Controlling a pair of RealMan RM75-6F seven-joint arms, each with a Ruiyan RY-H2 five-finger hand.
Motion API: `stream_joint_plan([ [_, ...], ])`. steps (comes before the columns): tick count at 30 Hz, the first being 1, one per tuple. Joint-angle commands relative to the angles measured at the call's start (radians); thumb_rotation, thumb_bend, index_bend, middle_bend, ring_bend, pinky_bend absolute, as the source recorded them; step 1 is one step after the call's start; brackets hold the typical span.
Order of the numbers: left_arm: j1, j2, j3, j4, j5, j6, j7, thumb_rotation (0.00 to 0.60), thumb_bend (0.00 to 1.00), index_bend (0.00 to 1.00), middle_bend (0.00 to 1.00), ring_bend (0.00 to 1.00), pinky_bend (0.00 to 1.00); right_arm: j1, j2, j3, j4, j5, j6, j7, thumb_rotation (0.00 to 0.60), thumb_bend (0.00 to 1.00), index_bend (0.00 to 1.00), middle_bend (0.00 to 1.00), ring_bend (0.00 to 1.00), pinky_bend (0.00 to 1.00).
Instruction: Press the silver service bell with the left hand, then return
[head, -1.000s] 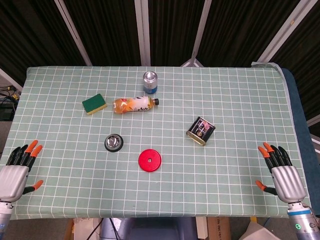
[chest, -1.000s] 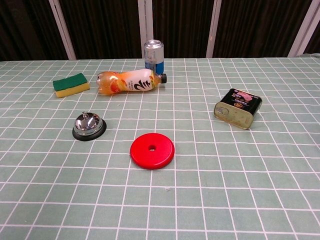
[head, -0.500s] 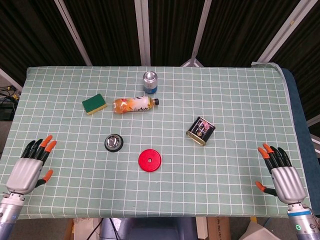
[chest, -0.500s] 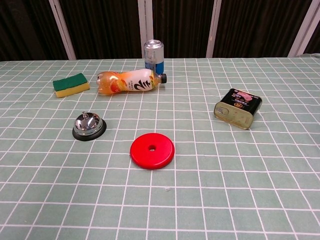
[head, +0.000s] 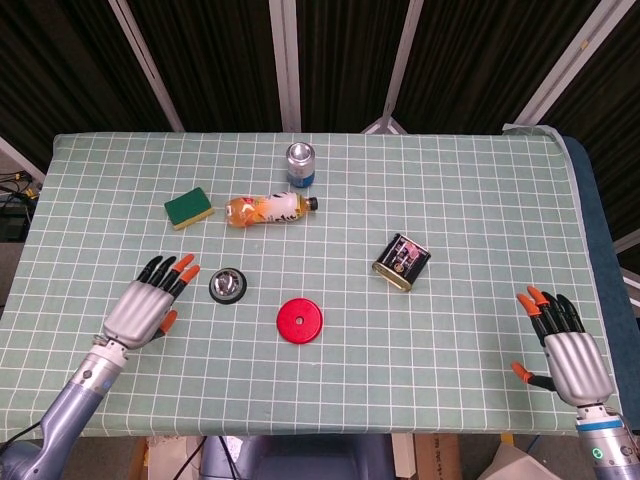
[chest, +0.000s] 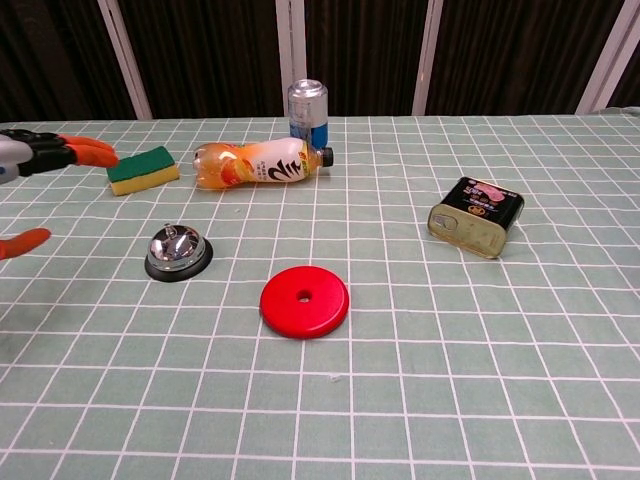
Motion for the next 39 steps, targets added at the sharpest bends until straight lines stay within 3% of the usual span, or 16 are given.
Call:
stream_joint_plan([
  [1, -0.055, -0.062, -0.025, 0.013, -0.095, -0.046, 0.079, 0.6, 0.61, 0.0, 0.0, 0.0, 0.0, 0.002, 0.001, 0.001, -0.001, 0.003, -0.005, 0.005, 0.6, 0.22, 0.0, 0.0, 0.0, 0.0],
  [7, -0.099, -0.124, -0.017, 0.044, -0.187, -0.051, 0.157, 0.6, 0.62, 0.0, 0.0, 0.0, 0.0, 0.003, 0.003, 0.001, -0.002, 0.003, -0.006, 0.009, 0.6, 0.22, 0.0, 0.0, 0.0, 0.0],
  [26, -0.15, -0.213, 0.062, 0.187, -0.283, -0.087, 0.17, 0.6, 0.62, 0.0, 0.0, 0.0, 0.0, 0.002, 0.005, 0.002, -0.007, 0.009, -0.007, 0.016, 0.6, 0.22, 0.0, 0.0, 0.0, 0.0],
  [39, -0.179, -0.2, 0.024, 0.125, -0.234, -0.011, 0.117, 0.6, 0.61, 0.0, 0.0, 0.0, 0.0, 0.001, 0.006, 0.003, -0.008, 0.009, -0.005, 0.019, 0.6, 0.22, 0.0, 0.0, 0.0, 0.0],
])
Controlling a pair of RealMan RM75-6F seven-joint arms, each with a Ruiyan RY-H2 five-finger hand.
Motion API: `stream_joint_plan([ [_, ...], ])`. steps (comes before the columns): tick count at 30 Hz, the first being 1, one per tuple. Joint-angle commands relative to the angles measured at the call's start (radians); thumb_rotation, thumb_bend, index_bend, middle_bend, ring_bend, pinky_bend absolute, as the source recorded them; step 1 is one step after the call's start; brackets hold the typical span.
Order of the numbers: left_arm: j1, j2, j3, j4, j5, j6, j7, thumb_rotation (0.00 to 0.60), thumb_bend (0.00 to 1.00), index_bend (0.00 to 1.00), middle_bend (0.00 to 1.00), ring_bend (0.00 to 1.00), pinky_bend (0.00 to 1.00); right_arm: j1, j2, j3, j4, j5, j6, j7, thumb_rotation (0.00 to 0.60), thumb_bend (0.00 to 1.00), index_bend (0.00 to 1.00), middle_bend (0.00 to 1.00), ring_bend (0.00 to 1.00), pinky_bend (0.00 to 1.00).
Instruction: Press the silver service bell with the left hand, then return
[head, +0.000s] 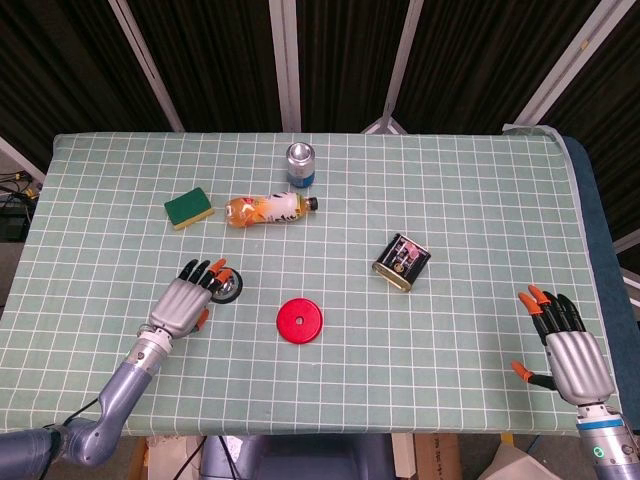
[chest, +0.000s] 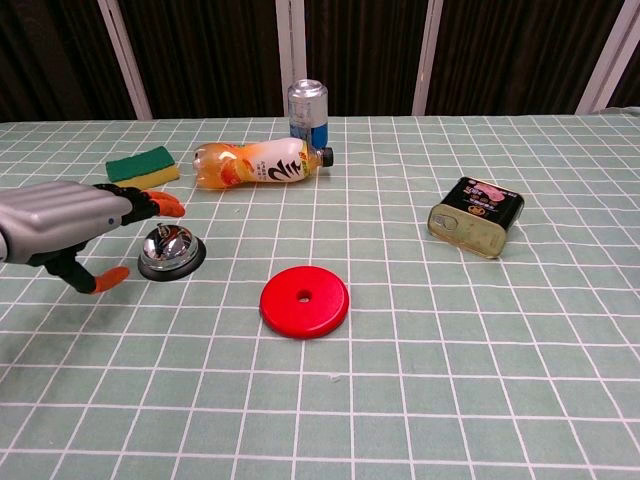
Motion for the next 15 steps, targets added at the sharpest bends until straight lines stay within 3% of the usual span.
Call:
stream_joint_plan([
  [1, -0.008, 0.011, -0.017, -0.031, 0.015, 0.025, -0.015, 0.6, 0.61, 0.0, 0.0, 0.0, 0.0, 0.0, 0.001, 0.0, 0.0, 0.0, 0.0, 0.002, 0.6, 0.22, 0.0, 0.0, 0.0, 0.0],
  [7, 0.027, 0.053, -0.028, -0.116, 0.03, 0.113, -0.042, 0.6, 0.43, 0.0, 0.0, 0.0, 0.0, -0.001, 0.002, 0.0, 0.002, -0.002, 0.002, 0.005, 0.6, 0.22, 0.0, 0.0, 0.0, 0.0],
  [11, 0.108, 0.119, 0.025, -0.199, 0.085, 0.238, -0.034, 0.6, 0.32, 0.0, 0.0, 0.0, 0.0, -0.001, 0.002, 0.0, 0.004, -0.003, 0.003, 0.004, 0.6, 0.22, 0.0, 0.0, 0.0, 0.0],
  [15, 0.212, 0.208, 0.108, -0.244, 0.183, 0.355, -0.092, 0.6, 0.31, 0.0, 0.0, 0.0, 0.0, -0.001, 0.0, -0.002, 0.004, -0.005, 0.002, -0.005, 0.6, 0.22, 0.0, 0.0, 0.0, 0.0],
])
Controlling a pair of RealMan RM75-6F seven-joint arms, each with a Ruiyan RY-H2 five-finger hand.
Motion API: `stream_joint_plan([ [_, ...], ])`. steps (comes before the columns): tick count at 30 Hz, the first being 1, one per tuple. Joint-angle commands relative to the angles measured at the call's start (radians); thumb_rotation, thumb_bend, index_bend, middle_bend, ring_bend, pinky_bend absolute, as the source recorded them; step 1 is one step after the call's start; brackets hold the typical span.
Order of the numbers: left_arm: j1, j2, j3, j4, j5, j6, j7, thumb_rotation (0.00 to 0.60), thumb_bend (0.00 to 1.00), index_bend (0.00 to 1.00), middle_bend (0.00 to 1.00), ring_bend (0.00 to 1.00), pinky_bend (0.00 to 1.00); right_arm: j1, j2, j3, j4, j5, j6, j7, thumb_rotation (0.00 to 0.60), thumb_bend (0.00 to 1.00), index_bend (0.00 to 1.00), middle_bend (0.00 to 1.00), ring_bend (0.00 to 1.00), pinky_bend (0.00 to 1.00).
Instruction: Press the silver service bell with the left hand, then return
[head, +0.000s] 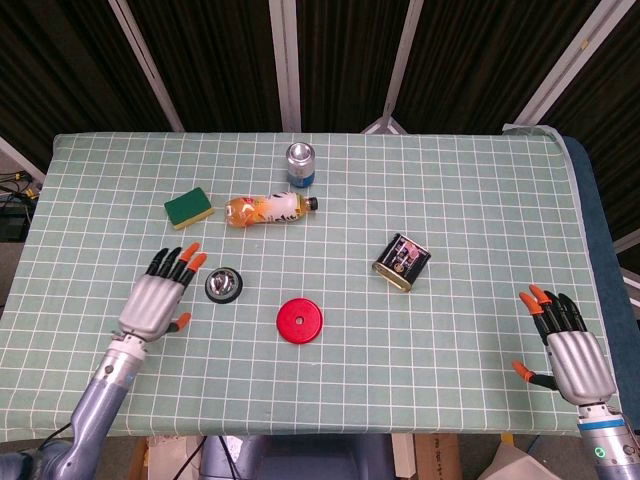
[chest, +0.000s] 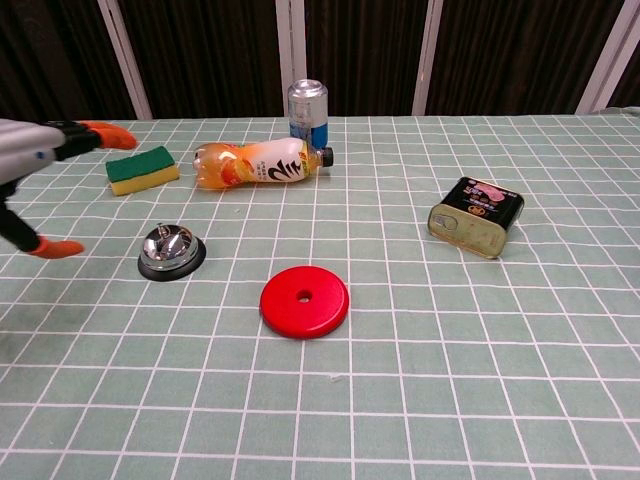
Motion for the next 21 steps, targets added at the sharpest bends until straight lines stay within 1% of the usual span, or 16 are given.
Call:
stream_joint_plan([
  [1, 0.116, 0.106, 0.095, -0.053, 0.111, 0.124, -0.061, 0.6, 0.31, 0.0, 0.0, 0.0, 0.0, -0.001, -0.002, -0.001, 0.0, -0.002, 0.002, -0.007, 0.6, 0.22, 0.0, 0.0, 0.0, 0.0],
  [4, 0.184, 0.162, 0.143, -0.037, 0.164, 0.189, -0.13, 0.6, 0.28, 0.0, 0.0, 0.0, 0.0, -0.002, -0.005, 0.0, 0.001, -0.001, 0.005, -0.015, 0.6, 0.22, 0.0, 0.0, 0.0, 0.0],
  [8, 0.268, 0.213, 0.193, 0.002, 0.209, 0.252, -0.25, 0.6, 0.18, 0.0, 0.0, 0.0, 0.0, -0.004, -0.007, 0.002, 0.002, 0.001, 0.009, -0.024, 0.6, 0.22, 0.0, 0.0, 0.0, 0.0],
  [10, 0.304, 0.235, 0.216, 0.025, 0.228, 0.276, -0.297, 0.6, 0.16, 0.0, 0.0, 0.0, 0.0, -0.005, -0.007, 0.002, 0.002, 0.0, 0.011, -0.025, 0.6, 0.22, 0.0, 0.0, 0.0, 0.0],
  [16, 0.37, 0.263, 0.238, 0.093, 0.283, 0.35, -0.385, 0.6, 0.15, 0.0, 0.0, 0.0, 0.0, -0.004, -0.007, 0.0, 0.003, -0.003, 0.008, -0.025, 0.6, 0.22, 0.0, 0.0, 0.0, 0.0],
  [21, 0.384, 0.264, 0.227, 0.116, 0.288, 0.348, -0.429, 0.6, 0.15, 0.0, 0.0, 0.0, 0.0, -0.002, -0.009, -0.001, 0.003, -0.008, 0.008, -0.03, 0.6, 0.22, 0.0, 0.0, 0.0, 0.0],
])
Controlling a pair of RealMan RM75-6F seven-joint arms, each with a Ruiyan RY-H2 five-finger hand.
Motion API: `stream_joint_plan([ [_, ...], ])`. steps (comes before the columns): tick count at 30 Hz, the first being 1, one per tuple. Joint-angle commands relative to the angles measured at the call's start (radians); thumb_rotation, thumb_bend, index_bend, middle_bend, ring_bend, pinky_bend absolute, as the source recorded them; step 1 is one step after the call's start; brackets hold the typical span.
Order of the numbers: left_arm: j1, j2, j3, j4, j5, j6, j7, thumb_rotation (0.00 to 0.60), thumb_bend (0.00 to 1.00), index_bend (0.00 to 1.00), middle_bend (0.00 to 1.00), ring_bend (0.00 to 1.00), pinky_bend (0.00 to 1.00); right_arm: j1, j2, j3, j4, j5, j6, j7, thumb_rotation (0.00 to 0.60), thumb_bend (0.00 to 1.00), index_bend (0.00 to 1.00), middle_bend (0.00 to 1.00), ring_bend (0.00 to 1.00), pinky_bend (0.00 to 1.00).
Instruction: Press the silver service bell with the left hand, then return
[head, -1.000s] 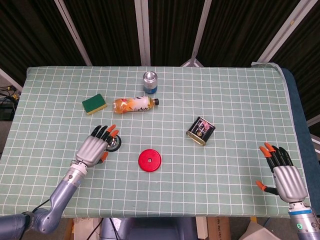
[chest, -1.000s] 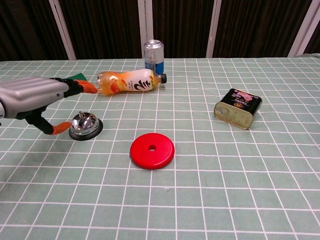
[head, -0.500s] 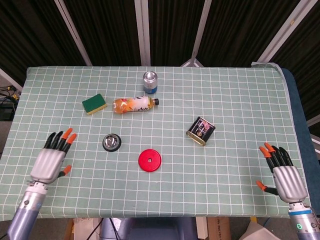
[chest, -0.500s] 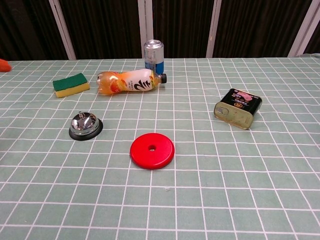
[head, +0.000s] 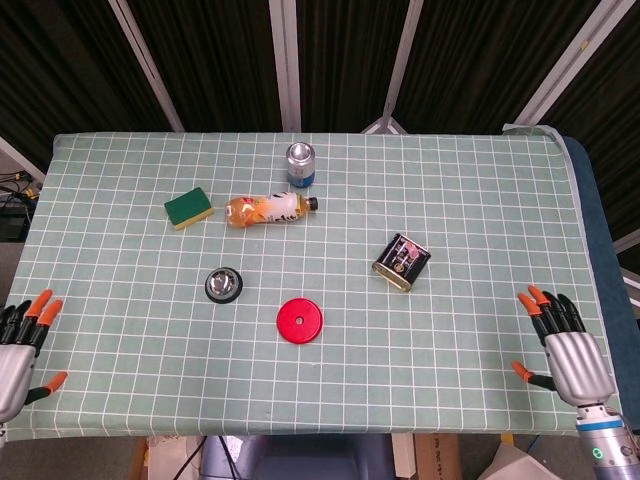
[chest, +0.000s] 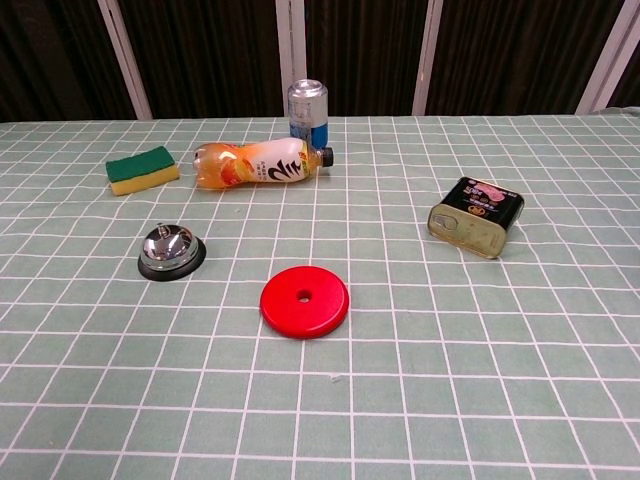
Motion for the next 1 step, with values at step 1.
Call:
stream_joint_plan([
  [1, 0.007, 0.002, -0.006, 0.012, 0.008, -0.008, -0.017, 0.6, 0.15, 0.0, 0.0, 0.0, 0.0, 0.0, -0.001, 0.0, 0.001, -0.001, 0.0, -0.003, 0.6, 0.22, 0.0, 0.0, 0.0, 0.0],
])
